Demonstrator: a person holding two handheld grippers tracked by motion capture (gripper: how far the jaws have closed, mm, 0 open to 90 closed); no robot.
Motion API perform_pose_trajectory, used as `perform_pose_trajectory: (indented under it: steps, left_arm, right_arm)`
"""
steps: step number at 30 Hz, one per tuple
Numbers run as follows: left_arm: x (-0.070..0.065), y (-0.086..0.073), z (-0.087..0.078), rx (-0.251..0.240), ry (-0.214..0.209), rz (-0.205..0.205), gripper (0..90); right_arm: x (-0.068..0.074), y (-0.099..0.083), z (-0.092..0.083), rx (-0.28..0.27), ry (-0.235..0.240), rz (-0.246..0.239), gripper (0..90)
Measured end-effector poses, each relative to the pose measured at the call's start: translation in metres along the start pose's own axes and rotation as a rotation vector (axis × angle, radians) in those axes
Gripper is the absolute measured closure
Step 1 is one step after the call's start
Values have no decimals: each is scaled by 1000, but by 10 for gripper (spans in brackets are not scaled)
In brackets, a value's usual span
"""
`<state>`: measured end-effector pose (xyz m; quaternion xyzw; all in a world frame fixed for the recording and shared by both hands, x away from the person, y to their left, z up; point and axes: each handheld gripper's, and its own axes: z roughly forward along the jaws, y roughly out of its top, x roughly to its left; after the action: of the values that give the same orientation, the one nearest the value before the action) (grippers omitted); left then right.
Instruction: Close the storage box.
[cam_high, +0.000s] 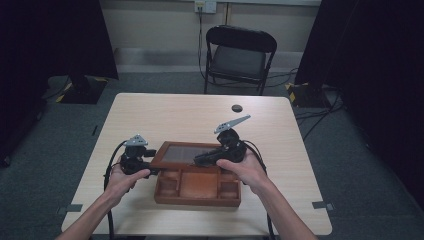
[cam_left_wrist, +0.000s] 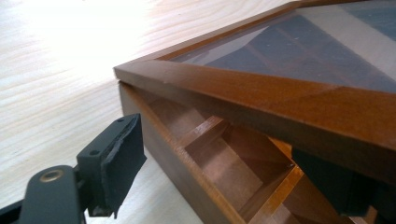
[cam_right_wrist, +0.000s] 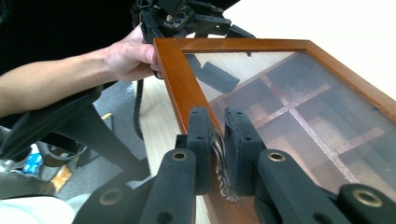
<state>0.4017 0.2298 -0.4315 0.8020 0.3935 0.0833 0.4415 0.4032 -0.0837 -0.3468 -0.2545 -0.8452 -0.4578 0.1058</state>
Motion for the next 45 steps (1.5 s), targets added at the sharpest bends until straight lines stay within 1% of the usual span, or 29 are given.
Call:
perform_pose_trajectory:
  steps: [2, 6, 8, 9, 12, 15, 17, 18, 20, 22, 26, 28, 29, 32, 37, 42, 43, 45]
  left_arm:
    - [1, 0, -1, -5, 10, -8, 183]
    - [3, -1, -1, -3, 9, -8, 185]
    - [6, -2, -1, -10, 6, -28, 185]
    - [7, -2, -2, -10, 8, -25, 187]
    - [11, -3, -3, -1, 33, -18, 191]
    - [15, -4, -3, 0, 41, -30, 193]
    - [18, -5, -4, 6, 51, -24, 194]
    - [19, -5, -4, 11, 63, -14, 194]
    - [23, -7, -4, 17, 69, -16, 195]
    - [27, -8, -5, 22, 78, -22, 195]
    - [32, -8, -7, 17, 95, -36, 195]
    - [33, -8, -8, 14, 94, -40, 197]
    - [34, -8, -10, 10, 102, -43, 197]
    - [36, -8, -11, 4, 99, -49, 198]
    - [36, -8, -11, 6, 99, -51, 199]
    - [37, -9, -10, 12, 100, -49, 200]
    - [37, -9, -10, 16, 98, -58, 200]
    - [38, -10, -8, 30, 99, -62, 202]
  right_arm:
    - [0, 0, 1, 0, -10, -6, 818]
    - [-1, 0, 1, 9, -13, -11, 819]
    - [-1, -1, 1, 23, -15, -13, 819]
    - [-1, -2, 2, 28, -19, -18, 819]
    - [-1, -3, 2, 34, -17, -24, 819]
    - [0, -4, 3, 41, -20, -31, 820]
    - [0, -5, 3, 42, -21, -33, 819]
    - [0, -6, 3, 44, -21, -36, 819]
    - [0, -7, 3, 46, -23, -34, 818]
    - [0, -10, 3, 48, -26, -38, 817]
    - [1, -13, 4, 60, -30, -40, 816]
    - [2, -14, 4, 66, -33, -44, 816]
    - [3, -16, 7, 86, -35, -54, 816]
    - [5, -19, 9, 104, -39, -62, 816]
    - [5, -25, 11, 117, -38, -64, 816]
    - [6, -30, 13, 134, -39, -68, 816]
    - [6, -31, 14, 140, -41, -68, 816]
    - [6, -35, 18, 149, -40, -57, 816]
